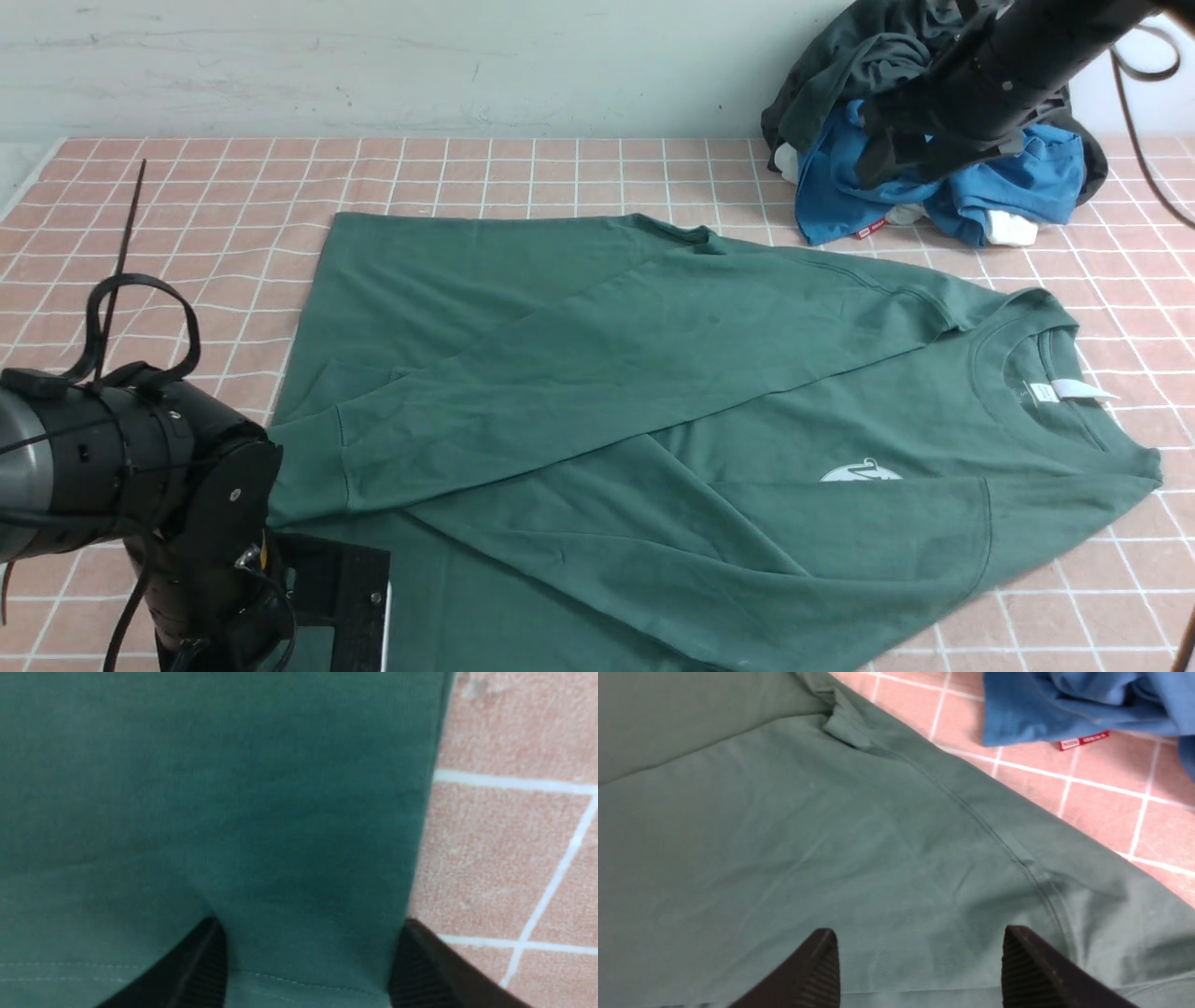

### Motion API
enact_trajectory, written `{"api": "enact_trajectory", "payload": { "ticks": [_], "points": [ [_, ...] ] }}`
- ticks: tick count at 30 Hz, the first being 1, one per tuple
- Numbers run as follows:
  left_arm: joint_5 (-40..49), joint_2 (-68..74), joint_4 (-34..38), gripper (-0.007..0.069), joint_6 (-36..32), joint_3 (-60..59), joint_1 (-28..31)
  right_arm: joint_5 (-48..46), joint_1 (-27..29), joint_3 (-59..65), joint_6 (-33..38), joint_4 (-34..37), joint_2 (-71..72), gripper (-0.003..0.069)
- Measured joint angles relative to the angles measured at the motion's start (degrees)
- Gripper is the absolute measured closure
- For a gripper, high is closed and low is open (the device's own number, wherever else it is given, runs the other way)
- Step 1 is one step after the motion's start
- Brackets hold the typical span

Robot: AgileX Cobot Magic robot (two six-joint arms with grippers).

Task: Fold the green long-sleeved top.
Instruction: Use both arms simultaneously to clamp the lower edge of the clothing fabric

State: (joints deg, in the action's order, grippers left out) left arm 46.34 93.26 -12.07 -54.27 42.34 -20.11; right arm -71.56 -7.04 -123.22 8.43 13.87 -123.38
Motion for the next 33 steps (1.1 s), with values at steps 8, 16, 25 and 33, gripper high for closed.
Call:
{"api": "enact_trajectory", "payload": {
  "ticks": [8, 16, 25, 33],
  "points": [
    [0.7, -0.5, -2.8, 0.0550, 5.1, 0.3, -0.2, -0.3, -2.8, 0.1, 3.8, 0.7, 0.9, 0.0244],
    [0.6, -12.6, 0.5, 0.0616, 19.9, 0.7, -0.2, -0.3, -5.2, 3.6, 15.3, 10.4, 14.9, 0.0311],
    [4.6, -16.4, 3.1, 0.0617, 32.3, 0.7, -0.2, 2.0, -5.2, 30.5, 33.0, 11.7, 33.3, 0.0358],
    [3.4, -16.5, 4.7, 0.0617, 33.6, 0.7, -0.2, 10.0, -5.2, 61.6, 37.2, -2.2, 36.0, 0.0328]
  ]
}}
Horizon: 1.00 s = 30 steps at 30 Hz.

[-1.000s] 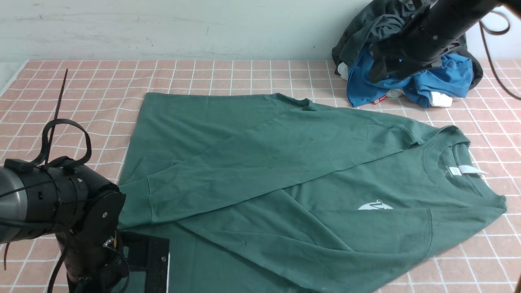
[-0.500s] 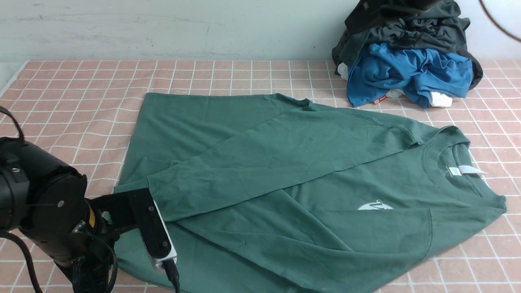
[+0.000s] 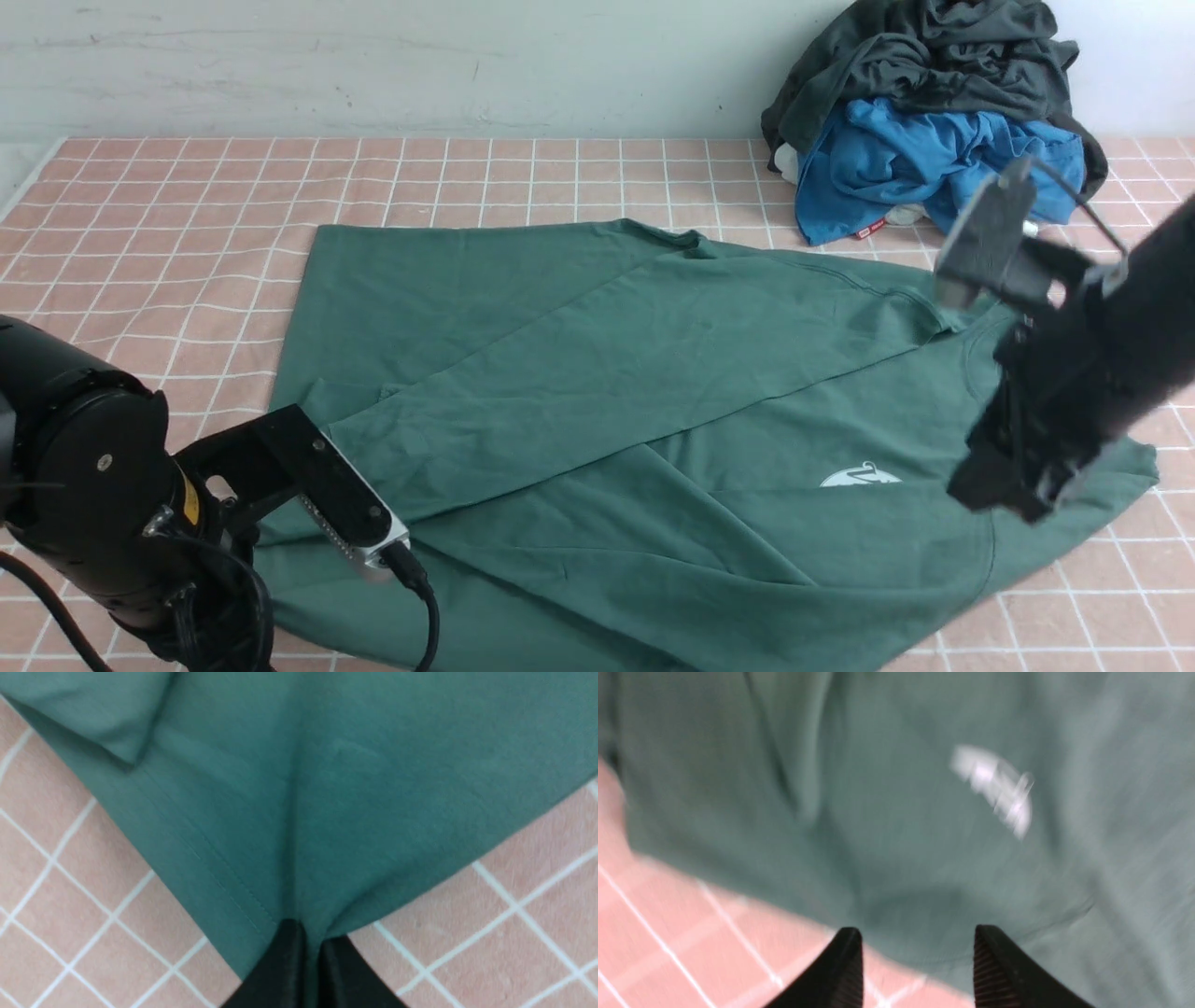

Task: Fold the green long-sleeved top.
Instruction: Use both arms simultaneously to clamp the lower edge of the clothing fabric

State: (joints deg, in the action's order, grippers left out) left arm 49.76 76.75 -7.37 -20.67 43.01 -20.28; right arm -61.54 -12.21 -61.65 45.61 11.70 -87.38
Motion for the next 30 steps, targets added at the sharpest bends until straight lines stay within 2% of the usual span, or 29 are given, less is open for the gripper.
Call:
{"api": "enact_trajectory", "payload": {
  "ticks": [3, 7, 10, 13, 18, 22, 23, 25, 26, 30],
  "points": [
    [-0.7, 0.0, 2.1, 0.0617, 0.0, 0.0, 0.0, 6.7, 0.0, 7.4, 1.1, -7.9, -1.1, 0.0242],
    [-1.0, 0.0, 2.7, 0.0617, 0.0, 0.0, 0.0, 16.2, 0.0, 11.8, 3.4, -18.0, -3.1, 0.0166],
    [-1.4, 0.0, 2.7, 0.0617, 0.0, 0.0, 0.0, 21.3, 0.0, 12.8, 4.8, -24.4, -6.1, 0.0151],
    [-1.4, 0.0, 2.7, 0.0617, 0.0, 0.0, 0.0, 23.2, 0.0, 12.8, 5.1, -27.1, -8.5, 0.0157],
    [-1.3, 0.0, 3.0, 0.0617, 0.5, 0.0, 0.0, 25.2, 0.0, 12.8, 5.6, -27.0, -10.3, 0.0254],
    [0.9, 0.0, 4.1, 0.0617, 3.2, 0.1, 0.0, 24.5, 0.0, 12.8, 5.3, -24.4, -10.2, 0.0463],
    [2.2, -0.4, 4.1, 0.0617, 4.6, 0.5, 0.0, 23.0, 0.0, 12.8, 3.8, -23.7, -9.6, 0.0562],
    [3.2, -0.9, 4.1, 0.0617, 5.9, 1.0, 0.0, 21.7, 0.0, 12.8, 2.0, -23.3, -8.9, 0.0606],
    [4.5, -2.2, 4.1, 0.0617, 8.2, 2.0, 0.2, 20.2, 0.0, 12.8, -1.9, -23.3, -7.3, 0.0645],
    [5.9, -3.4, 5.1, 0.0617, 10.8, 7.2, 2.9, 20.3, 0.0, 12.1, -8.1, -25.7, -4.5, 0.0661]
  ]
}}
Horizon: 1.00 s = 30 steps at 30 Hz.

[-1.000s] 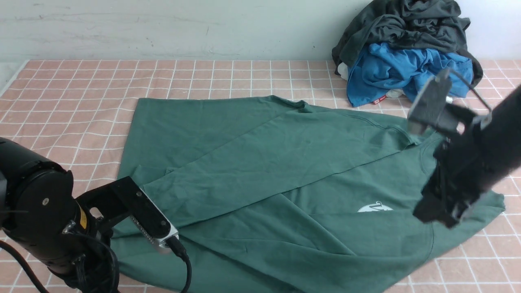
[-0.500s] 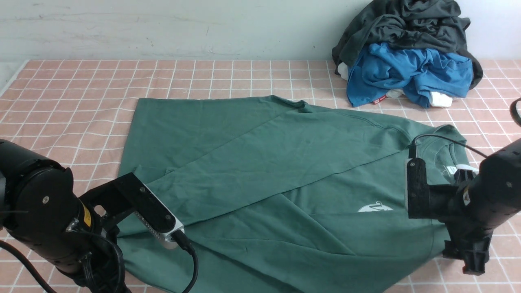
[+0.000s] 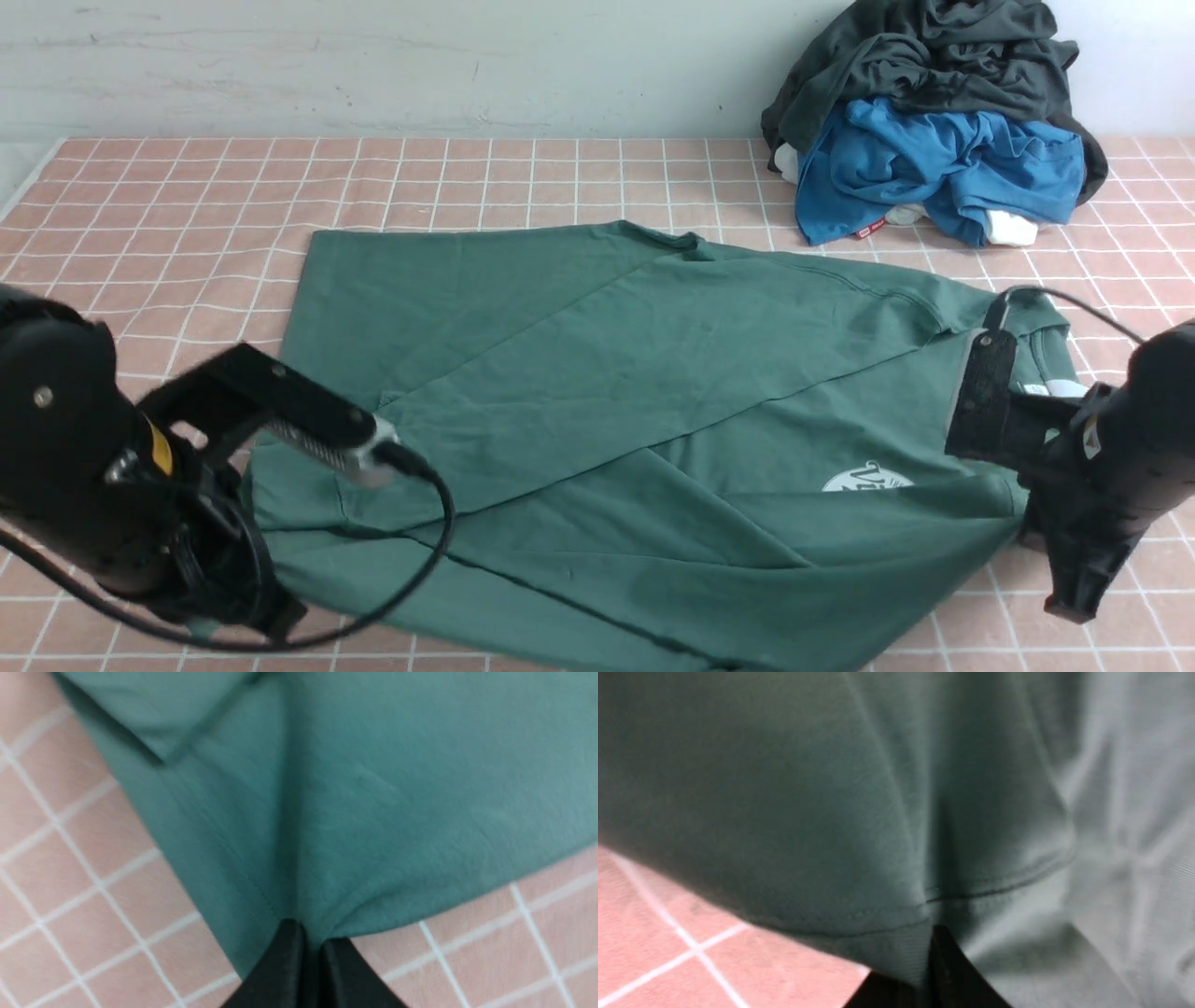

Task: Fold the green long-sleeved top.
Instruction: Use both arms to drag the lower edge of the fabric forward and fold it over the upper edge

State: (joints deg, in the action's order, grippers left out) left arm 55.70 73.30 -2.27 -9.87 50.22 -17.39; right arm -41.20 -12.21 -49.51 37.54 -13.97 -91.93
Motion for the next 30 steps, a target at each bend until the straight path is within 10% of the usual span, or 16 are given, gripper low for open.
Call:
{"api": "enact_trajectory", "payload": {
  "ticks": [20, 30],
  "points": [
    [-6.3, 48.1, 1.4, 0.0606, 4.6, 57.5, 16.0, 7.2, 3.6, -45.6, -13.7, -2.1, -28.6, 0.0646],
    [-0.9, 68.2, -0.5, 0.0260, 5.5, 81.2, 16.3, -0.4, 4.7, -59.5, -25.5, 0.7, -37.1, 0.0298]
  ]
}}
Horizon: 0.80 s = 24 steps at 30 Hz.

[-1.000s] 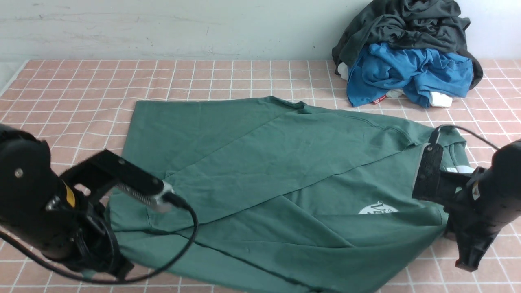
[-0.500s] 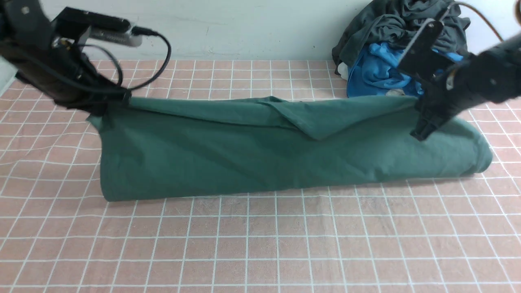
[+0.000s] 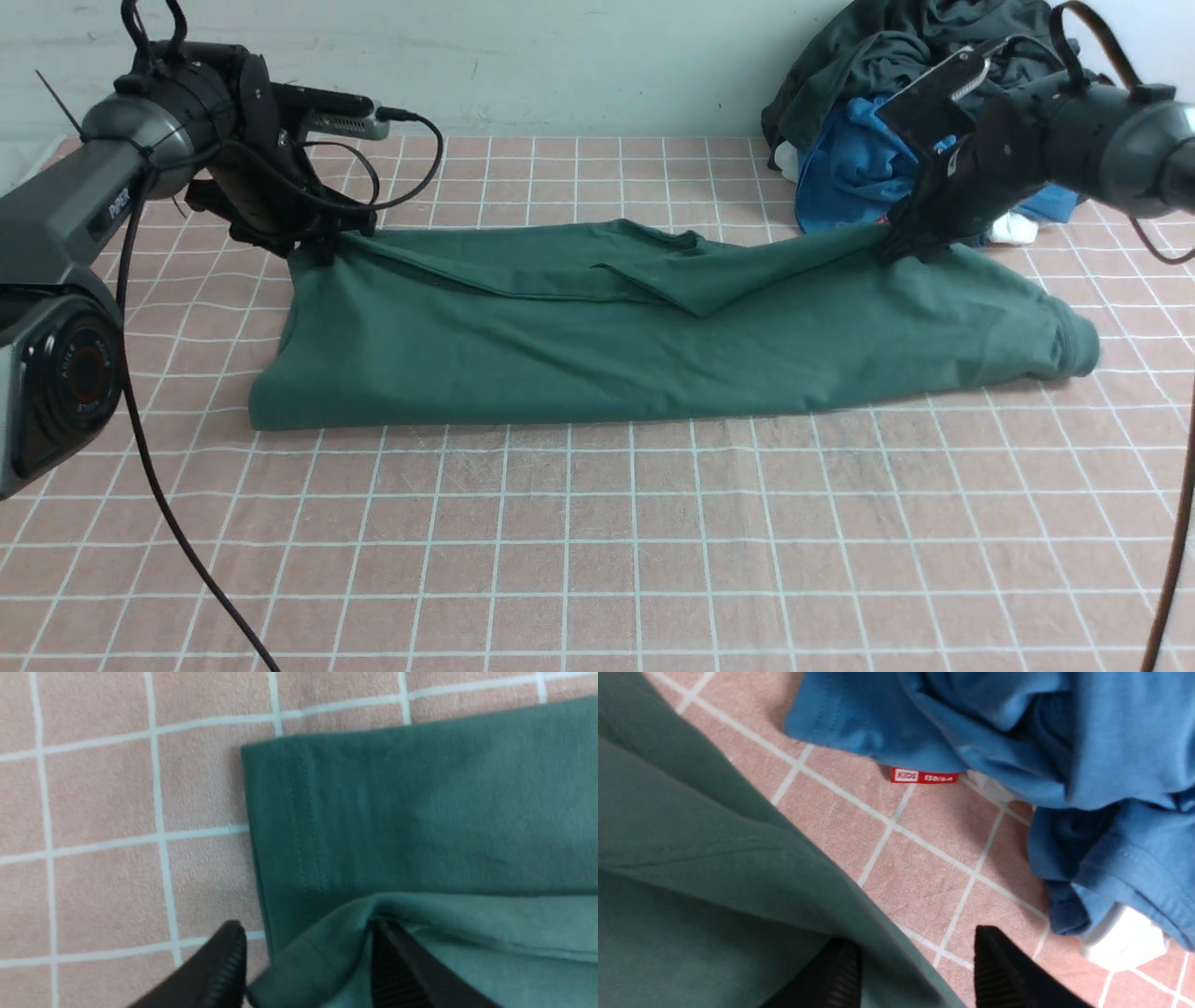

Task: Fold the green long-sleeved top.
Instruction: Use both arms to drag the lower edge of the fabric forward and fold it over the upper edge

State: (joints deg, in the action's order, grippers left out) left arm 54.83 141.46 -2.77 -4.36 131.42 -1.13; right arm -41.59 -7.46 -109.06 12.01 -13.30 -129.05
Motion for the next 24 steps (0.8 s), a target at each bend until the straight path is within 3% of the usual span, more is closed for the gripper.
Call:
{"api": "enact_trajectory", "payload": {
  "ticks": [3, 5, 9, 11, 14, 19, 24],
  "points": [
    [1.9, 0.1, -0.8, 0.0177, 0.1, 3.2, 0.1, -4.7, -0.3, -3.7, -0.3, 3.1, 0.5, 0.0262],
    [2.9, -0.2, -1.1, 0.0158, 0.1, 4.5, 0.1, -7.3, -0.7, -5.2, 0.4, 6.3, 0.9, 0.0275],
    [5.7, -0.8, -0.2, 0.0145, 0.1, 6.0, 0.1, -14.6, -3.4, -6.7, 12.0, 22.7, 1.0, 0.0429],
    [8.0, -0.8, 2.8, 0.0151, -0.1, 6.0, 0.1, -17.6, -4.8, -6.7, 20.5, 29.9, -0.5, 0.0537],
    [11.4, -0.8, 8.7, 0.0184, -1.8, 6.0, 0.1, -18.7, -6.3, -6.7, 30.6, 37.9, -4.3, 0.0643],
    [14.8, -0.8, 16.5, 0.0288, -6.7, 6.0, -0.3, -9.6, -6.7, -6.7, 37.9, 43.3, -10.2, 0.0670],
    [15.8, -0.8, 17.7, 0.0417, -10.7, 6.0, -2.0, 13.9, -6.8, -6.7, 36.1, 43.8, -12.6, 0.0669]
  ]
}}
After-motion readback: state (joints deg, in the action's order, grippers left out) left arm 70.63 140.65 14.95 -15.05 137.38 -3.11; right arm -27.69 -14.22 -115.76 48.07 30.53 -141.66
